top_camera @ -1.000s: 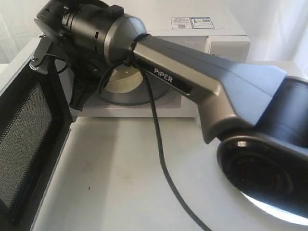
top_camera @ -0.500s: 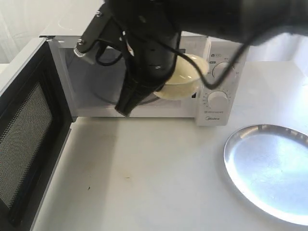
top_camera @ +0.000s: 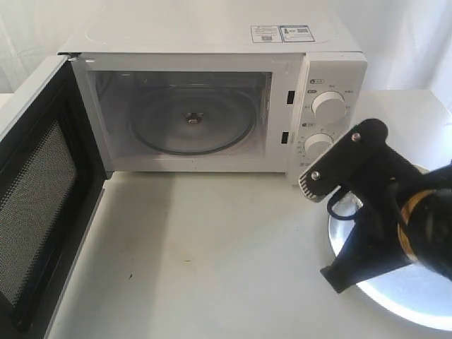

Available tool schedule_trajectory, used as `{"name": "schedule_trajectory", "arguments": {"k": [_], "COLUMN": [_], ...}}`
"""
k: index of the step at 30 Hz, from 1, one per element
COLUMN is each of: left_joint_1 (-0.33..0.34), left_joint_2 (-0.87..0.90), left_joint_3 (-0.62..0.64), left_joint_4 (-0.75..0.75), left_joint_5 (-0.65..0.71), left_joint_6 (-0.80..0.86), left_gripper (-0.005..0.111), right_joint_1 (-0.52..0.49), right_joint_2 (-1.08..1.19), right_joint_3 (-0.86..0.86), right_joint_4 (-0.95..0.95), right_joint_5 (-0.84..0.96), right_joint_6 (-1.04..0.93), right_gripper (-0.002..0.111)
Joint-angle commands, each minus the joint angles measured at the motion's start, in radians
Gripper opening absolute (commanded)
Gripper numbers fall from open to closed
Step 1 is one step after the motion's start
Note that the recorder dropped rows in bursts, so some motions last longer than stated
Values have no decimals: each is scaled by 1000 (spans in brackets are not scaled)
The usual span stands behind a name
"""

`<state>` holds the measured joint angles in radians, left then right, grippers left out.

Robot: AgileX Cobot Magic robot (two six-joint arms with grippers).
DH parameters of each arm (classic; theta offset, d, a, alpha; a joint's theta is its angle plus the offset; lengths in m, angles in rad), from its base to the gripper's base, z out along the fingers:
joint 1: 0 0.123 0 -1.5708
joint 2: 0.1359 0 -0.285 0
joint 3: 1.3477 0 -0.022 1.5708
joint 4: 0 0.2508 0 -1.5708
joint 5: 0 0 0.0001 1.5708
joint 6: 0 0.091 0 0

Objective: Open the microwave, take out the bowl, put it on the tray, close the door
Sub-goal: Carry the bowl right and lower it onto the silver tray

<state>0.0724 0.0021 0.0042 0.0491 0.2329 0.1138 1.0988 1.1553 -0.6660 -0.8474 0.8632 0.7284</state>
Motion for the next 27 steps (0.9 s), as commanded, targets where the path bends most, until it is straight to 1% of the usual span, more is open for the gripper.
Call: {"name": "schedule_trajectory", "arguments": {"k": [1, 3, 8, 9, 11, 12, 13, 14, 16, 20, 23, 24, 25, 27], "left_joint_1": [-4, -4, -4, -4, -4, -4, -4, -4, -4, -4, -4, -4, -4, -4], "left_joint_2": [-2, -2, -2, -2, -2, -2, -2, -2, -2, -2, -2, -2, -2, -2], "left_joint_3": [-4, -4, -4, -4, -4, -4, -4, -4, -4, -4, -4, -4, -4, -4], "left_joint_4": [-5, -5, -5, -5, -5, -5, -5, -5, -5, -5, -5, -5, -5, -5], "left_joint_5": [0, 0, 0, 0, 0, 0, 0, 0, 0, 0, 0, 0, 0, 0], "left_joint_6": [-5, -5, -5, -5, -5, -5, -5, -5, -5, -5, -5, -5, -5, -5], "left_gripper": [0, 0, 0, 0, 0, 0, 0, 0, 0, 0, 0, 0, 0, 0], "right_joint_1": [-3, -3, -3, -3, -3, -3, -3, -3, -3, -3, -3, -3, -3, -3], "right_joint_2": [-24, -5, 100, 121, 183, 227, 246, 293, 357, 461, 498, 498, 498, 498], "right_joint_3": [117, 142, 166, 166, 166, 166, 166, 166, 166, 166, 164, 164, 164, 164], "right_joint_4": [-206, -265, -393, -403, -493, -580, -604, -657, -703, -802, -809, -809, -813, -829], "right_joint_5": [-175, -161, 5, 1, -41, -50, -50, -24, 8, 14, 99, 104, 109, 112], "right_joint_6": [248, 354, 572, 585, 643, 742, 781, 867, 928, 956, 979, 979, 979, 982], "right_gripper": [0, 0, 0, 0, 0, 0, 0, 0, 0, 0, 1, 3, 8, 15]}}
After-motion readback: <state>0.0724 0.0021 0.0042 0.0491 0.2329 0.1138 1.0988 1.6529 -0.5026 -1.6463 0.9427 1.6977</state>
